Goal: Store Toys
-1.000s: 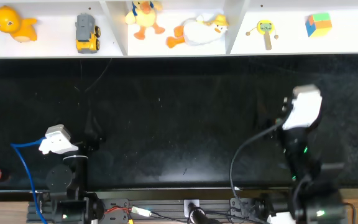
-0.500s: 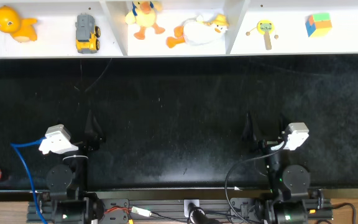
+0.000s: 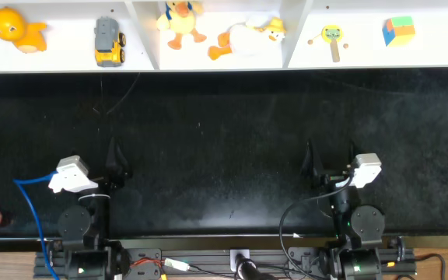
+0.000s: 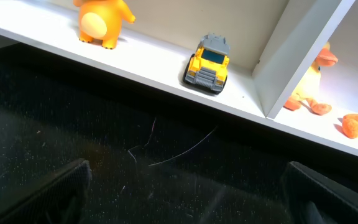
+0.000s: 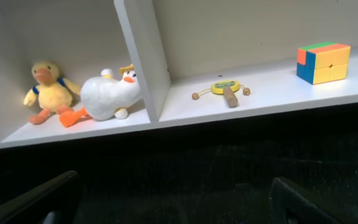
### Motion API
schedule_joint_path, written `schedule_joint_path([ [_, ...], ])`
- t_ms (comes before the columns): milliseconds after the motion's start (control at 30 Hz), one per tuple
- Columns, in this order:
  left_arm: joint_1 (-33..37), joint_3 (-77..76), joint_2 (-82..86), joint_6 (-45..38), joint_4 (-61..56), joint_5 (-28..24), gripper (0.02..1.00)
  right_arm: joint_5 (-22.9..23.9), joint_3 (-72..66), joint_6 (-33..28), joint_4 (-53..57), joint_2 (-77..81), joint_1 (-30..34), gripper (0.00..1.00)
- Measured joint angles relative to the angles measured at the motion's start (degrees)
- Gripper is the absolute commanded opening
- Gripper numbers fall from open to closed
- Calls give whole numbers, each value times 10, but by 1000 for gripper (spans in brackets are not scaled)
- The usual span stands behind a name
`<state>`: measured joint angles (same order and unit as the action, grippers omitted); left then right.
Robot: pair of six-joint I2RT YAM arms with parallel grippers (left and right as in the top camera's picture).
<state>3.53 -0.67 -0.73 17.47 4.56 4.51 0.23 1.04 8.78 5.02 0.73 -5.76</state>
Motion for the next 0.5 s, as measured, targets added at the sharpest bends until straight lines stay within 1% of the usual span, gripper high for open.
schedule_joint_path([
  [500,0,0,0,0,0,0,998,0,0,-13,0,0,0,993],
])
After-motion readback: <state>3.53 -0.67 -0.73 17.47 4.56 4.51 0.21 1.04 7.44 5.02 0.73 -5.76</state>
